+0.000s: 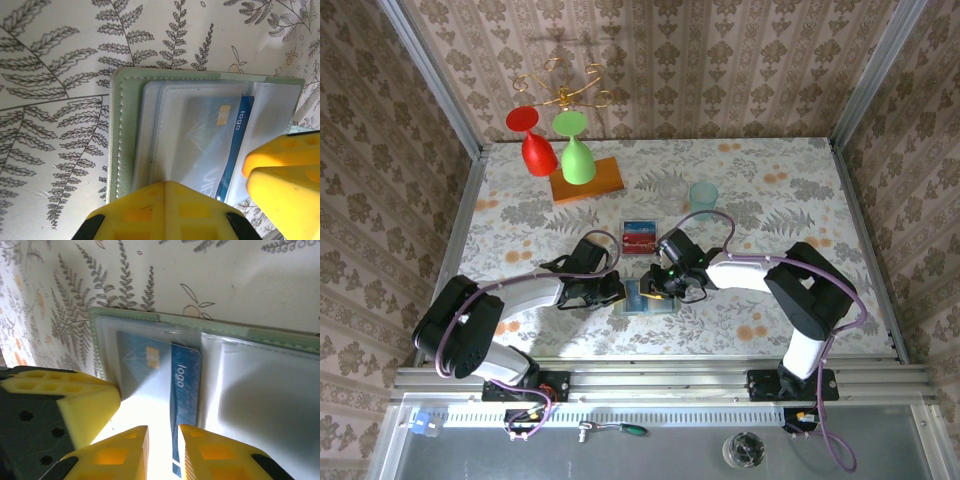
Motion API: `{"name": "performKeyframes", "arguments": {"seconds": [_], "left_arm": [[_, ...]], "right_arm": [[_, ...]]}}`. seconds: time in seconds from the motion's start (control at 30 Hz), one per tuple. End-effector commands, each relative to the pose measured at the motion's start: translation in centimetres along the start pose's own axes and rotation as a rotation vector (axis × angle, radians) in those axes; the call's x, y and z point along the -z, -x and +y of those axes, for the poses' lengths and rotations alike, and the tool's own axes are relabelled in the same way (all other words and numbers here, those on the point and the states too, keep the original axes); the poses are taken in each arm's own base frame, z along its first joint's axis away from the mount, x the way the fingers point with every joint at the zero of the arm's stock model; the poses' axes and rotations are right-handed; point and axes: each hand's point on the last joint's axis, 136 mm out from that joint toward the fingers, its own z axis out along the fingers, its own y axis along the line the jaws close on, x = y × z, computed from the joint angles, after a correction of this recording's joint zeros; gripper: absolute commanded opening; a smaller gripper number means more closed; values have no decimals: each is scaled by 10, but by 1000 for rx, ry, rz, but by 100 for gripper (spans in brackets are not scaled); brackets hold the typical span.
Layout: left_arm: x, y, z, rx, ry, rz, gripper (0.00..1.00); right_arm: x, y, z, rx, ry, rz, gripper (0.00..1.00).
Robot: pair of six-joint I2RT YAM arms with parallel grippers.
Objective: Take the credit cards out of the card holder
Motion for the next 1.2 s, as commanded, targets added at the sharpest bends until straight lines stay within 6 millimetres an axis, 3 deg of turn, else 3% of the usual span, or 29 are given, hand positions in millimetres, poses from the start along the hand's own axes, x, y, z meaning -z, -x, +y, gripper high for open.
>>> {"name": "performKeyframes", "arguments": {"seconds": [0.0,0.47,1.17], "left_arm": [[-3,-4,14,13,61,23,0],[-2,-5,15,13,65,23,0],[-2,-7,17,12,66,26,0]], "right_arm": [[6,0,-6,-1,-20,-14,24],[-8,-9,-27,-32,-77,23,26],[-8,-6,-5,-61,47,19,20]]}}
